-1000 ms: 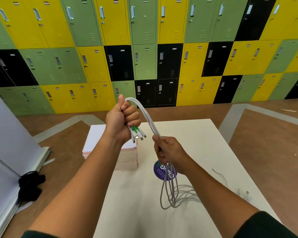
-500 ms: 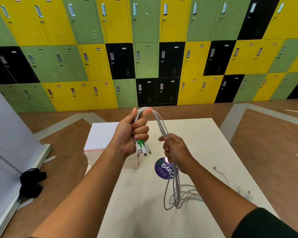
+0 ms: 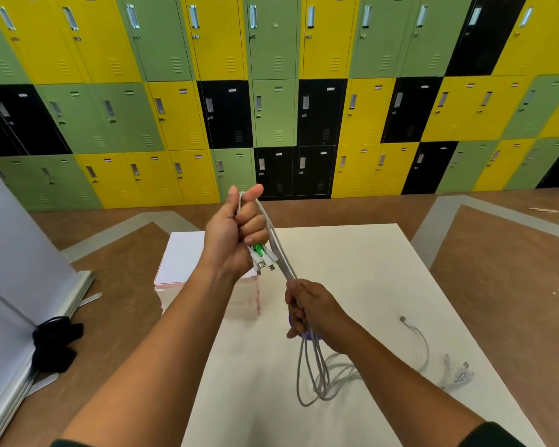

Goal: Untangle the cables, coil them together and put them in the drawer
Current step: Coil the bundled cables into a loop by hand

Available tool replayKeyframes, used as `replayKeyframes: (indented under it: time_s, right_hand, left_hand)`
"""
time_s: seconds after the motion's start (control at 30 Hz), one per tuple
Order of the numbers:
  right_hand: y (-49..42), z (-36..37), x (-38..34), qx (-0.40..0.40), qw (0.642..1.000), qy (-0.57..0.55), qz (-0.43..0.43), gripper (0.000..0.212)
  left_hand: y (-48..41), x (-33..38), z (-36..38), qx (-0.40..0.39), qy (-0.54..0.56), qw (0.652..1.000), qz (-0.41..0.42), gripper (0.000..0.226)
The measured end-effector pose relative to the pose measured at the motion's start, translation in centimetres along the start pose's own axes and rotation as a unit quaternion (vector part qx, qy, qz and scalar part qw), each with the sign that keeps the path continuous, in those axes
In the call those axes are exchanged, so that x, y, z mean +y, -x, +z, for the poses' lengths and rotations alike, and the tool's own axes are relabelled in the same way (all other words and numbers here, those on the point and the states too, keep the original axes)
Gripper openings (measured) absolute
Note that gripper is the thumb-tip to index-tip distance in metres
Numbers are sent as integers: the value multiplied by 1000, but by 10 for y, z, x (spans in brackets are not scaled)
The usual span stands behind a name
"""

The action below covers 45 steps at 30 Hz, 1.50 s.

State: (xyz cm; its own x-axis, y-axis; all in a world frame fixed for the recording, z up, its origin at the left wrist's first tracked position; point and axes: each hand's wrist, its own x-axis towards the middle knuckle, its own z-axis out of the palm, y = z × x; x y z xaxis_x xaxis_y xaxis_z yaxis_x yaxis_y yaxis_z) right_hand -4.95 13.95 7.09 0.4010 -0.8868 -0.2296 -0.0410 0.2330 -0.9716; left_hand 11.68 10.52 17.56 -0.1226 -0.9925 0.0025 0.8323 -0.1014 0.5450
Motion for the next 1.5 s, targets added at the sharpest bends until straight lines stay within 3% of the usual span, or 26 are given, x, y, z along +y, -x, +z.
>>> replayKeyframes:
  time_s: [0.13, 0.23, 0.4, 0.57, 0.73, 0.9, 1.07, 1.17, 1.23, 1.33, 1.5]
  right_hand:
    - [4, 7, -3, 1, 998, -37, 59, 35]
    - [0, 13, -10, 20, 995, 19, 92, 36]
    - [-6, 19, -15, 50, 991, 94, 77, 33]
    - [-2, 23, -15, 43, 982, 155, 96, 15]
    - [3, 28, -18, 4, 980, 171, 102, 15]
    - [4, 30, -30, -39, 968, 221, 111, 11]
    - [7, 24, -49, -27, 926, 369, 75, 16]
    - [9, 21, -59, 1, 896, 441, 49, 17]
    - [12, 21, -62, -4, 899, 436, 47, 15]
    - [15, 20, -58, -14, 943, 320, 95, 12]
    - [14, 8, -35, -26, 964, 227, 136, 46]
  left_hand:
    - [-6, -5, -6, 23, 12, 999, 35, 49]
    - [-7, -13, -7, 47, -60, 996, 56, 51]
    - [-3, -24, -3, 55, -149, 985, 62, 51]
    - [-8, -25, -8, 94, -176, 975, 102, 50]
    - [-13, -29, -20, 124, -210, 963, 116, 50]
    - [-13, -42, -25, 142, -314, 929, 140, 45]
    - [-11, -46, -26, 96, -412, 896, 137, 41]
    - [-11, -47, -27, 82, -424, 893, 124, 42]
    - [-12, -45, -26, 92, -403, 902, 127, 41]
    - [-18, -37, -24, 129, -321, 928, 137, 41]
    - [-21, -21, -23, 161, -254, 944, 134, 38]
